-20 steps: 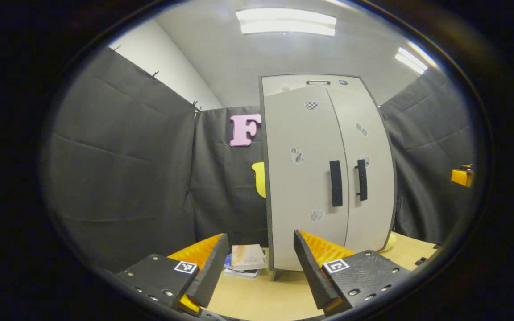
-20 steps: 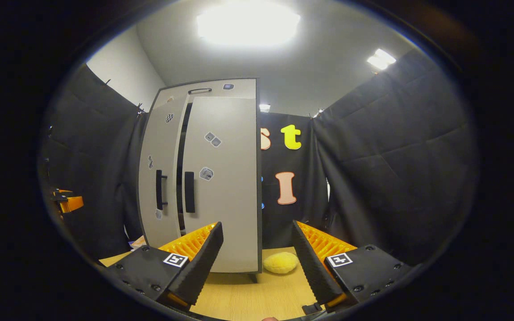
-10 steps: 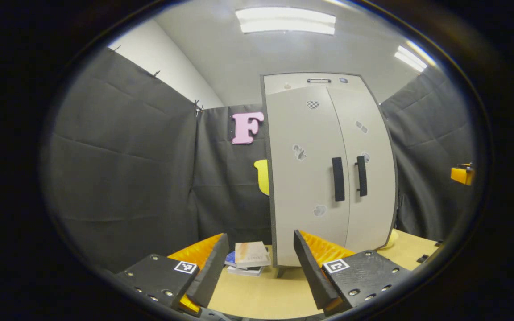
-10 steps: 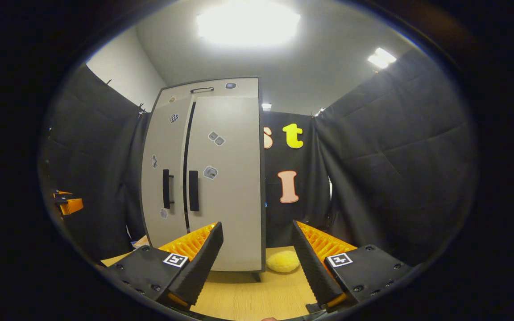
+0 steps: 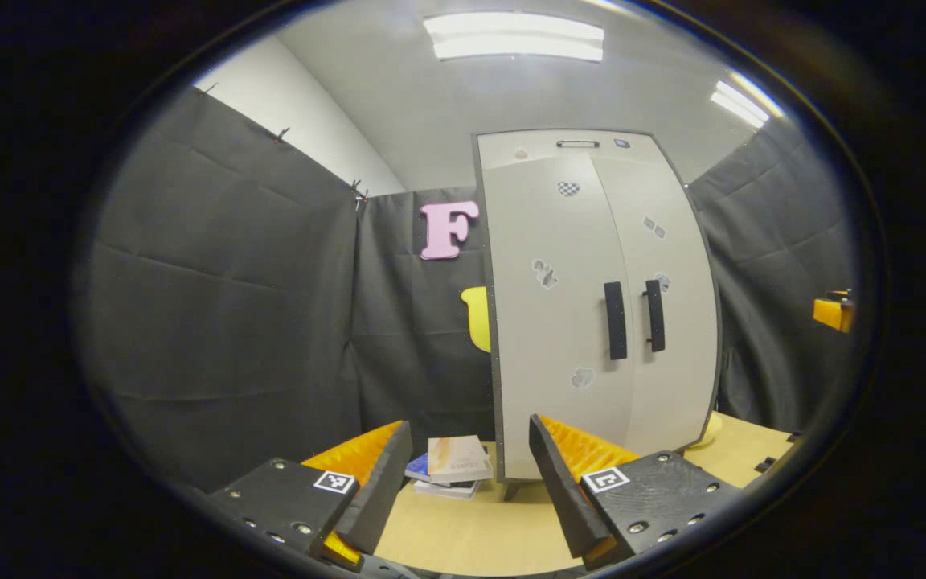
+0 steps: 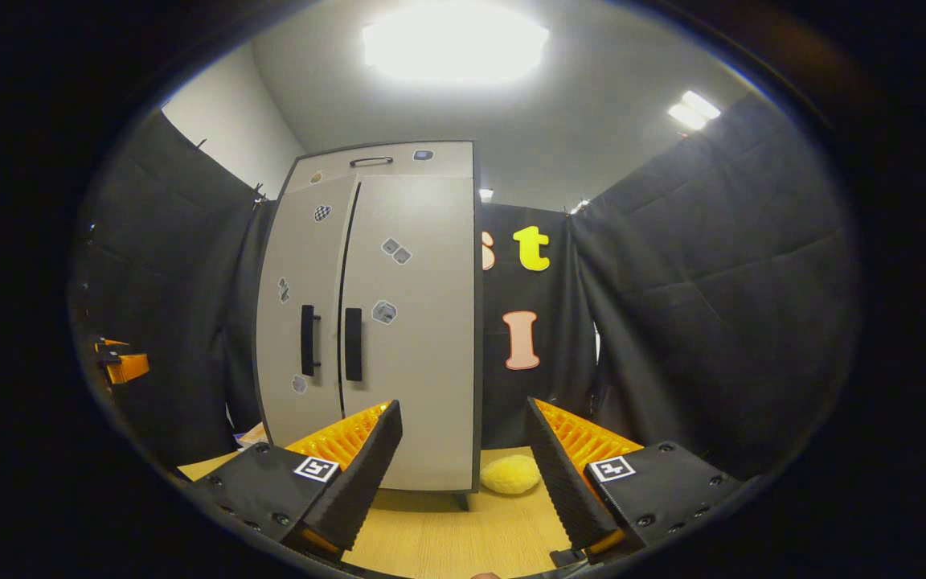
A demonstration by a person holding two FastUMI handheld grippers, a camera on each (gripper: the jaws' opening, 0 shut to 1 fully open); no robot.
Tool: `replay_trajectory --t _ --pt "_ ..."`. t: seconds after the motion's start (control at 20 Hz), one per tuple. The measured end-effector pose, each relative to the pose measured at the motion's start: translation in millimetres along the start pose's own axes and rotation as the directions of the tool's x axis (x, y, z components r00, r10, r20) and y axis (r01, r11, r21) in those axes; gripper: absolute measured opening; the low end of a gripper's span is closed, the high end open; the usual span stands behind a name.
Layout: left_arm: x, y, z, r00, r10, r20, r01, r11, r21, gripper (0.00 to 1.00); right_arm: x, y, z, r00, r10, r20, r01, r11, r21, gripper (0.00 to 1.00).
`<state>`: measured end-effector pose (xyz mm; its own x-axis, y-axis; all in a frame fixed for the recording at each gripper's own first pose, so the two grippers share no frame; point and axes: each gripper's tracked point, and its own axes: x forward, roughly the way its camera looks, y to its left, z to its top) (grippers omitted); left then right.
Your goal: Grab one shoe with the right hand and put it into the shoe cabinet, grab the other shoe with the left hand and put it into the shoe cabinet; then close the right door with the right hand and the left door with the left hand.
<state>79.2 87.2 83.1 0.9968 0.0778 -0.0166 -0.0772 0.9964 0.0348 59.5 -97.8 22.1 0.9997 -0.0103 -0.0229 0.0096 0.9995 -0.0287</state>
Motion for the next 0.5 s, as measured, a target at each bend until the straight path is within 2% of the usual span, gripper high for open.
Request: replay_trajectory --t 0.05,0.1,0.25,0.3,0.5 --pt "-0.7 0.6 0.0 1.0 0.001 0.0 -0.001 1.0 0.001 0.92 -0.1 0.1 -0.4 1.0 -0.001 -0.002 0.001 1.0 0.0 0.96" --pt "-0.5 0.2 -0.6 1.0 0.0 -0.002 0.0 1.0 0.002 0.86 -0.6 0.2 -1.0 1.0 -0.002 -0.004 0.002 1.0 0.001 0.96" --pt "-3.0 0.8 -2.7 1.0 0.001 -0.008 -0.001 1.0 0.007 0.86 -0.5 0.9 -1.3 1.0 -0.003 -0.008 0.003 1.0 0.004 0.96" --pt "-2.9 1.2 -1.8 1.0 0.002 -0.009 -0.002 1.0 0.01 0.92 -0.9 0.8 -1.8 1.0 -0.004 -0.007 0.004 1.0 0.005 0.96" --pt "-2.6 -2.4 0.6 1.0 -0.001 -0.005 0.001 1.0 0.016 0.92 -1.3 0.5 -2.3 1.0 -0.008 -0.006 0.008 1.0 0.005 0.96"
